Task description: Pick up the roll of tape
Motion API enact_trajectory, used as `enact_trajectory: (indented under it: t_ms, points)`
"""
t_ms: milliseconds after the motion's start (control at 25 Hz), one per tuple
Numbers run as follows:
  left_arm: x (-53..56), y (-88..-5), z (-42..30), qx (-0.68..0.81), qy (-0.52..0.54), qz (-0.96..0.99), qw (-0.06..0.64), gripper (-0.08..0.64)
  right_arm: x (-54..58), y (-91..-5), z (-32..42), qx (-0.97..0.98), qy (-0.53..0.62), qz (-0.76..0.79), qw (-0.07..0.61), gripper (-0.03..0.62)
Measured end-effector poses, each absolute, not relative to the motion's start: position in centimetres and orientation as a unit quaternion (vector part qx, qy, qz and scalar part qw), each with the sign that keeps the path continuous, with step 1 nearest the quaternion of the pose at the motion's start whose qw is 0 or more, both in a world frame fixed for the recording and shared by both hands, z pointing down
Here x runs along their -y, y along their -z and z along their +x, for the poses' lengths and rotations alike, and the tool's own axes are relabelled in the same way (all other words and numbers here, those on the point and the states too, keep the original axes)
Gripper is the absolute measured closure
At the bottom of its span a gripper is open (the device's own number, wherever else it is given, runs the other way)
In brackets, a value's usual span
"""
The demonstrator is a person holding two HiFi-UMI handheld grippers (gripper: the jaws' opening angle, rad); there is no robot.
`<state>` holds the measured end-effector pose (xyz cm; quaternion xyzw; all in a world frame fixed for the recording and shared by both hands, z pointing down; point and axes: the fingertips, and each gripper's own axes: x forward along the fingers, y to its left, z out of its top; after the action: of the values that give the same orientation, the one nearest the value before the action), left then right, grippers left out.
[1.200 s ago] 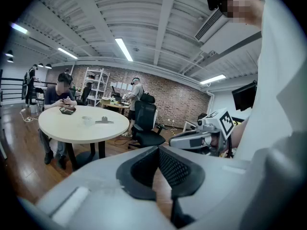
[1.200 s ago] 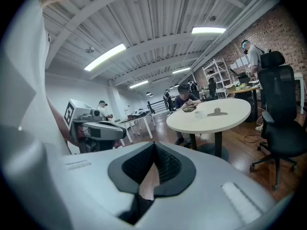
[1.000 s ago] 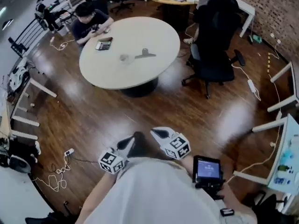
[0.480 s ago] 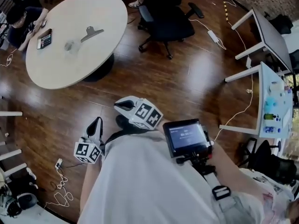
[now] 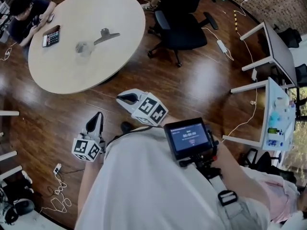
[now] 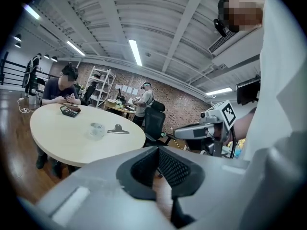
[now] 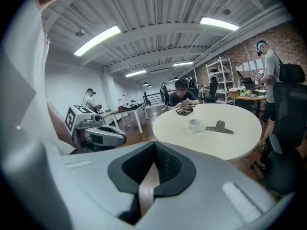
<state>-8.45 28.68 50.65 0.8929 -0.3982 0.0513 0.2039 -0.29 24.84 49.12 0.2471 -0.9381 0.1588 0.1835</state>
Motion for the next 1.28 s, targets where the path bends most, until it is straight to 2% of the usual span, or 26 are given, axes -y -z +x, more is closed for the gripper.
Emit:
enact_trajectory:
  t_ms: [480,680,920,1280]
  points:
    - [-24.2,-50.0,-13.7,0.437,-0.027,0.875,0.207,0.554,-18.0,-48.7,-2.9,0.924,-0.147,0.274,0.221,0.584]
    - [-20.0,-51.3,-11.9,0.451,-0.031,0.866,0.215,0.555,-13.6,-50.4,-1.9,0.929,-0.148,0.252,0.228,0.584]
    - [-20.4,-50.4,-11.8,0.462,-0.04,0.859,0.217,0.554,-13.3,-49.7,-3.6,0.938,-0.143,0.227,0.22,0.584]
    - [-9.2,-50.2,-6.6,0.463,-0.058,0.857,0.22,0.554,-3.0,-50.6,-1.0,0.947,-0.142,0.193,0.214,0.584]
